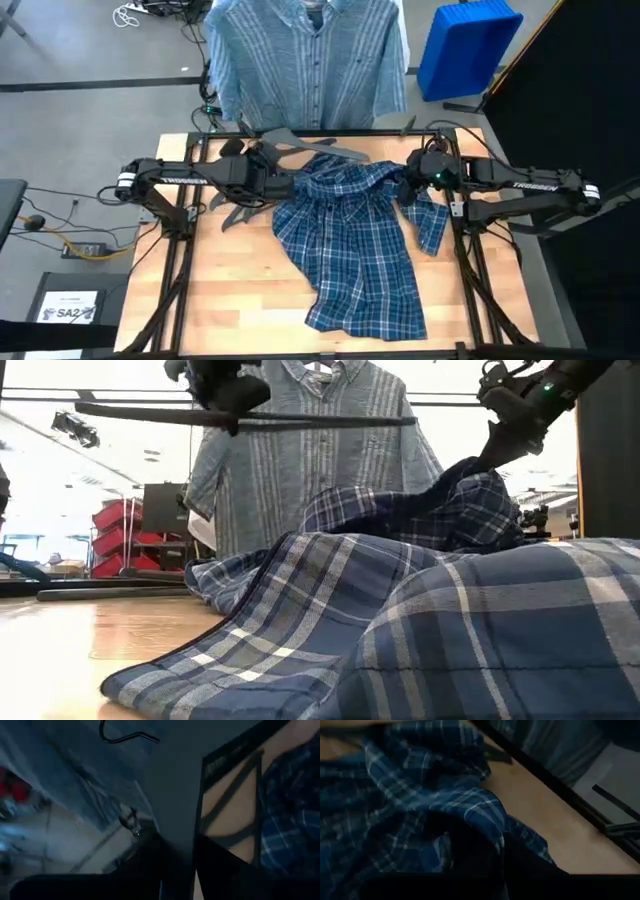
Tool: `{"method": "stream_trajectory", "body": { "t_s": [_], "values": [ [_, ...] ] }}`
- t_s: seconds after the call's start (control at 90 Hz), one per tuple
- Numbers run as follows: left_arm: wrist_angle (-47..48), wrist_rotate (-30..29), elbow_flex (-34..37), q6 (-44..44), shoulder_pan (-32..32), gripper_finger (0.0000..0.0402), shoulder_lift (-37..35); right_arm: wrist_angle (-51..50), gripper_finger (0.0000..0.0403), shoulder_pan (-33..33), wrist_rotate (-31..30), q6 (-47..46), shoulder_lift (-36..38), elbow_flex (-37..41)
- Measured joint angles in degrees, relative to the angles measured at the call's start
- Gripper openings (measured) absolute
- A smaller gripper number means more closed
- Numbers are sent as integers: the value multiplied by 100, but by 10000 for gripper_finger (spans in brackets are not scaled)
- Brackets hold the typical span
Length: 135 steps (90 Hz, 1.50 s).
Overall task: Hang clothes
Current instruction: Insert the black hanger into the blue shirt
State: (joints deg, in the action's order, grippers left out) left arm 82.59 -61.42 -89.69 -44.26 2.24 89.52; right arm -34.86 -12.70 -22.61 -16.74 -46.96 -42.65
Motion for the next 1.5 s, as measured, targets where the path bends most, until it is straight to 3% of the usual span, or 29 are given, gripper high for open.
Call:
{"method": "stream_trajectory", "body": {
  "t_s": [0.256, 0.533, 0.733, 1.144, 1.5],
  "values": [
    [-822, -1395, -16, 1320, 370, 68, 96, 739, 0, -938, 943, 178, -17, 0],
    [-2672, -2782, -16, 4000, 459, 68, 630, 1349, 0, -1536, 1814, 187, -96, -28],
    [-3816, -2865, -16, 5630, 383, 68, 990, 1328, 0, -1595, 2017, 240, -138, -235],
    [-3954, -2866, -16, 6075, 105, 68, 1027, 530, 0, -1588, 1967, 520, -198, -337],
    [-4285, -2865, -14, 5889, -217, 68, 1046, 666, 0, -1553, 2301, 446, -402, -337]
  ]
}}
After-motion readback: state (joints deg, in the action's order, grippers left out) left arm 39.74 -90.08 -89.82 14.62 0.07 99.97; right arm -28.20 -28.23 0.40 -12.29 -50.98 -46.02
